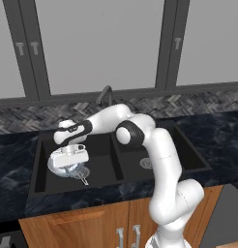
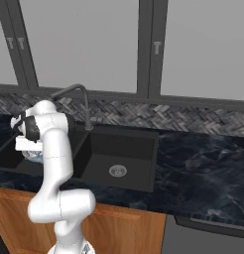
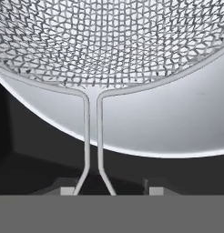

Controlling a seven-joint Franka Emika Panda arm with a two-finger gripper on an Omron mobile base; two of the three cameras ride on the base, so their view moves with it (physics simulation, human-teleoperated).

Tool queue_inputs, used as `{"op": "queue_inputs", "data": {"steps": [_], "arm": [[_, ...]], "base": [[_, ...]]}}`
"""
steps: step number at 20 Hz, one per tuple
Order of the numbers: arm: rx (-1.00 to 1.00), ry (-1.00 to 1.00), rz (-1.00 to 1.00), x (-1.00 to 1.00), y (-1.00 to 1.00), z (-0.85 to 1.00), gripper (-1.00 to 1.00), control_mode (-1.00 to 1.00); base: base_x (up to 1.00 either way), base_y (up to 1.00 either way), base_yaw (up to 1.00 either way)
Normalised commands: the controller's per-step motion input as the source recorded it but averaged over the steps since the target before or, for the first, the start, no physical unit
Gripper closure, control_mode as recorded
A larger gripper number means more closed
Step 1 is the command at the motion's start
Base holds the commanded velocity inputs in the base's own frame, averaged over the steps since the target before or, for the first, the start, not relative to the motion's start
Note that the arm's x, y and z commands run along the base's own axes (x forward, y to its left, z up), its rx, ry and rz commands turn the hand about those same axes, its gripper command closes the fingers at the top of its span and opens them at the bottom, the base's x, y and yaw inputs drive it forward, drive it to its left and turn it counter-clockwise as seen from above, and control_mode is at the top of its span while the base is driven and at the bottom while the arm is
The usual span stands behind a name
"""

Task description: Pick the strainer and bowl and place them in the sink. Then turn on the water.

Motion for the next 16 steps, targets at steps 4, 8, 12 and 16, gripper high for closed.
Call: {"op": "queue_inputs", "data": {"steps": [4, 8, 12, 16], "arm": [[0.0, 0.0, 0.0, 0.0, 0.0, 0.0, -1.0, -1.0], [0.0, 0.0, 0.0, 0.0, 0.0, 0.03, -1.0, -1.0], [0.0, -0.03, 0.0, 0.0, 0.0, 0.18, -1.0, -1.0], [0.0, -0.13, 0.0, -0.11, -0.05, 0.29, -1.0, -1.0]], "base": [[0.0, 0.0, 0.0], [0.0, 0.0, 0.0], [0.0, 0.0, 0.0], [0.0, 0.0, 0.0]]}}
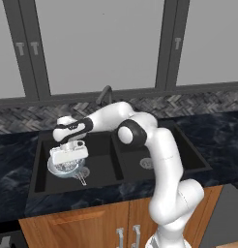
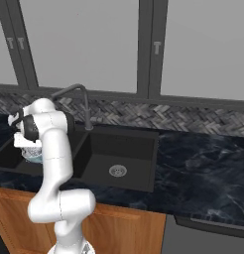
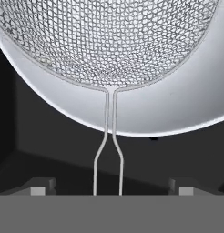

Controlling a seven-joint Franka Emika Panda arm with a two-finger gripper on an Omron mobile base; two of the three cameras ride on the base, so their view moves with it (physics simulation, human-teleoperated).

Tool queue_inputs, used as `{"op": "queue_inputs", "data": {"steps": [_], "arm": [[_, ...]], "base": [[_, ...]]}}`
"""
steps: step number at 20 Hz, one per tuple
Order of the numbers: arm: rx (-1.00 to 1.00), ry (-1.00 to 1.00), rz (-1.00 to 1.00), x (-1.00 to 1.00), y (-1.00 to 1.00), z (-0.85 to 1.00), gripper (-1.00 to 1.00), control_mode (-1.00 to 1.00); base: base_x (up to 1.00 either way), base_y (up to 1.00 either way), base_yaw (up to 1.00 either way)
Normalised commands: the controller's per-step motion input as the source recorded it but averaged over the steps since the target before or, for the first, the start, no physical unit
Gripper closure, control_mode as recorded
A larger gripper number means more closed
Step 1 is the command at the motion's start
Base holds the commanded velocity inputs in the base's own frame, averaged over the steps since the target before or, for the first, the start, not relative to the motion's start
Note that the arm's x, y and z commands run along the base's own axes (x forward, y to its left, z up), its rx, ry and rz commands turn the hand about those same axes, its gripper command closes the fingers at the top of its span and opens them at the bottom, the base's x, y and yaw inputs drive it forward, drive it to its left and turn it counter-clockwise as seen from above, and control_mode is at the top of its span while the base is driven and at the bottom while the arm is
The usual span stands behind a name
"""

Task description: Pick the strainer and bowl and place them in the sink. Then turn on the water.

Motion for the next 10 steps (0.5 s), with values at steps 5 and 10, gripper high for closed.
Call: {"op": "queue_inputs", "data": {"steps": [5, 10], "arm": [[0.0, -0.23, 0.0, -0.2, -0.24, 0.23, -1.0, -1.0], [0.0, -0.17, 0.0, -0.06, -0.43, 0.27, -1.0, -1.0]], "base": [[0.0, 0.0, 0.0], [0.0, 0.0, 0.0]]}}
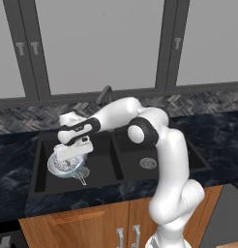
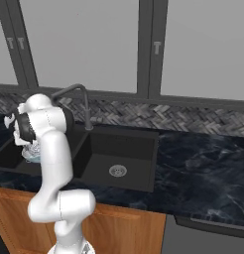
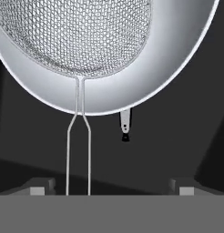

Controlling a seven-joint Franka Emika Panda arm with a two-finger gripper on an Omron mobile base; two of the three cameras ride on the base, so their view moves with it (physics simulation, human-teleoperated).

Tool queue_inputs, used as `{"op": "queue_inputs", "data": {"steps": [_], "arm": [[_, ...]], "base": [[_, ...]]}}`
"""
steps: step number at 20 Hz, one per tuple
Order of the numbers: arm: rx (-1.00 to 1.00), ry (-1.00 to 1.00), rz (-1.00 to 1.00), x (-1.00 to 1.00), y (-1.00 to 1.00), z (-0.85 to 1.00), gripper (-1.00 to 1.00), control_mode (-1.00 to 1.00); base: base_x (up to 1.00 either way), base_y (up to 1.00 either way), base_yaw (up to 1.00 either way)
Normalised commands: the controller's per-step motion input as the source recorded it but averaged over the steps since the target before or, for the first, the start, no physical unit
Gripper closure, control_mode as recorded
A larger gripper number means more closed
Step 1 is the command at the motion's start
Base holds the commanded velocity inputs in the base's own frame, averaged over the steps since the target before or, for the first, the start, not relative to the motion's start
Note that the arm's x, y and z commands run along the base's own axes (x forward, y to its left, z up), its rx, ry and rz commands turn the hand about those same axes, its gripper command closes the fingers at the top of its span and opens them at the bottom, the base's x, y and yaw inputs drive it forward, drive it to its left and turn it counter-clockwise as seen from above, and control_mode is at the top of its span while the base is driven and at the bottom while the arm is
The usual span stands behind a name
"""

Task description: Pick the strainer and bowl and place them in the sink. Then turn on the water.

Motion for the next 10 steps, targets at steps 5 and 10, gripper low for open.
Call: {"op": "queue_inputs", "data": {"steps": [5, 10], "arm": [[0.03, -0.12, 0.0, -0.16, -0.52, 0.3, -1.0, -1.0], [0.03, -0.13, 0.0, -0.18, -0.54, 0.3, -1.0, -1.0]], "base": [[0.0, 0.0, 0.0], [0.0, 0.0, 0.0]]}}
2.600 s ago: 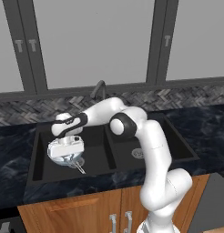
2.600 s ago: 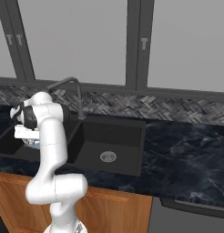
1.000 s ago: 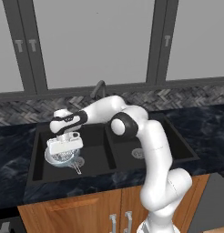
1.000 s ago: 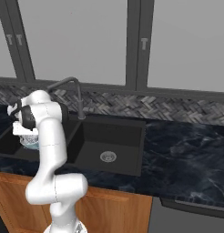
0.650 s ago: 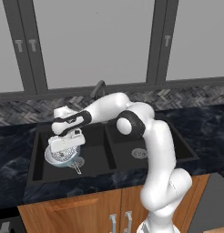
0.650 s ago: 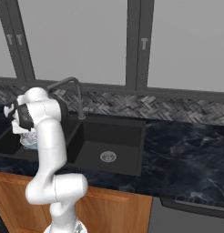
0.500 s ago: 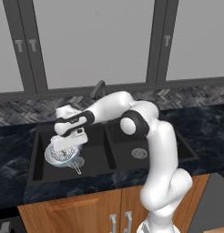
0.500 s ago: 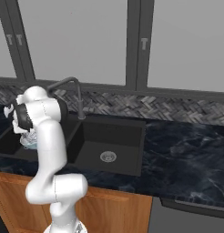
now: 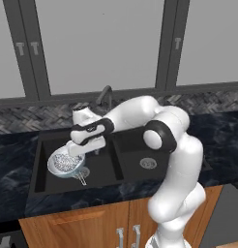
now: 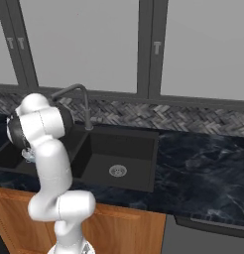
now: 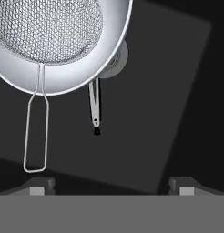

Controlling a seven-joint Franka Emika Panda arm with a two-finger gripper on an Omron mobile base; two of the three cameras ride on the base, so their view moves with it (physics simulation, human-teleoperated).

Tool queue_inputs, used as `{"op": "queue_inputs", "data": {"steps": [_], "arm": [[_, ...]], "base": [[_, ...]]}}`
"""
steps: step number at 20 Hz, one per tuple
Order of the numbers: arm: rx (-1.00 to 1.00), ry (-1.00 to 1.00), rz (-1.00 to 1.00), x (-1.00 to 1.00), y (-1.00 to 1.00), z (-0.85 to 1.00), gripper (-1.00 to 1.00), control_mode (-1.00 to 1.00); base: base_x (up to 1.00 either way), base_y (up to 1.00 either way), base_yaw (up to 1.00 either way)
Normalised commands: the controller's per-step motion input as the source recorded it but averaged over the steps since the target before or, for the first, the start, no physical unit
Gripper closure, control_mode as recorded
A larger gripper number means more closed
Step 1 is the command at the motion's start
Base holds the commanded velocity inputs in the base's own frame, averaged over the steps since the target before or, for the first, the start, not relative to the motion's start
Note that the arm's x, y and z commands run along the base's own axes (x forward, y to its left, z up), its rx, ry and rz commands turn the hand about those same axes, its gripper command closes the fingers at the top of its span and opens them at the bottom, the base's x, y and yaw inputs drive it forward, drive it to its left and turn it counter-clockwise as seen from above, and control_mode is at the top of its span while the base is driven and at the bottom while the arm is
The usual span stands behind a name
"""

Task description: Pick the strainer and bowl and place them in the sink. Then turn on the water.

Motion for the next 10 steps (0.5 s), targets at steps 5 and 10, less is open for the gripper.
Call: {"op": "queue_inputs", "data": {"steps": [5, 10], "arm": [[0.03, -0.2, 0.0, -0.19, -0.59, 0.21, -1.0, -1.0], [0.06, -0.22, 0.0, -0.16, -0.61, 0.21, -1.0, -1.0]], "base": [[0.0, 0.0, 0.0], [0.0, 0.0, 0.0]]}}
